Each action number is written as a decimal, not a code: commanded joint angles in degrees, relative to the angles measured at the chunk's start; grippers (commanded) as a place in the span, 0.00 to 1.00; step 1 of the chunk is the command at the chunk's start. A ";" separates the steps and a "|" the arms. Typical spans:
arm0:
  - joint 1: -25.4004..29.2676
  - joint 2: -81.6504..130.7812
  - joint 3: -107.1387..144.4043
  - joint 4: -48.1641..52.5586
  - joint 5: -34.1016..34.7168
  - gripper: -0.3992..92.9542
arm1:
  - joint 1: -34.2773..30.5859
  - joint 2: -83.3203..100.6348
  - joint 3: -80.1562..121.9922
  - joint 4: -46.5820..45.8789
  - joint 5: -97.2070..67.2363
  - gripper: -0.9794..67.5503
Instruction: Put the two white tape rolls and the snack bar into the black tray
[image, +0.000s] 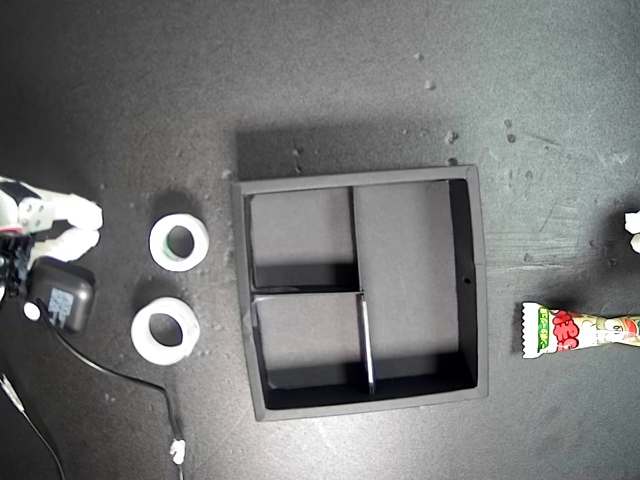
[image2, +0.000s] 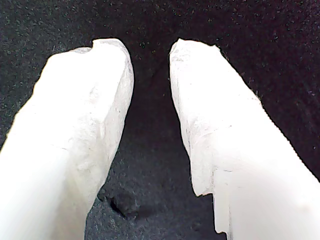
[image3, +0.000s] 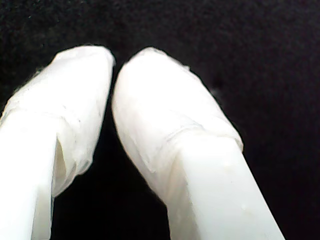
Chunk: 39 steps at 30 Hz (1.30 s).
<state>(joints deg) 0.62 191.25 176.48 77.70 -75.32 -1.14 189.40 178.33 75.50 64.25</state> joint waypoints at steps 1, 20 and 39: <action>0.88 2.81 3.34 2.20 -0.62 0.01 | 0.53 -0.18 0.70 0.53 0.44 0.09; 1.23 2.81 3.34 2.20 -3.43 0.01 | -0.97 -0.18 0.70 -1.23 -0.70 0.09; 9.84 2.64 3.34 -6.42 -34.89 0.00 | 2.81 0.44 0.70 -40.69 -1.41 0.01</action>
<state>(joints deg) 8.00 191.25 176.48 74.09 -103.89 -0.26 189.40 178.33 39.64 64.25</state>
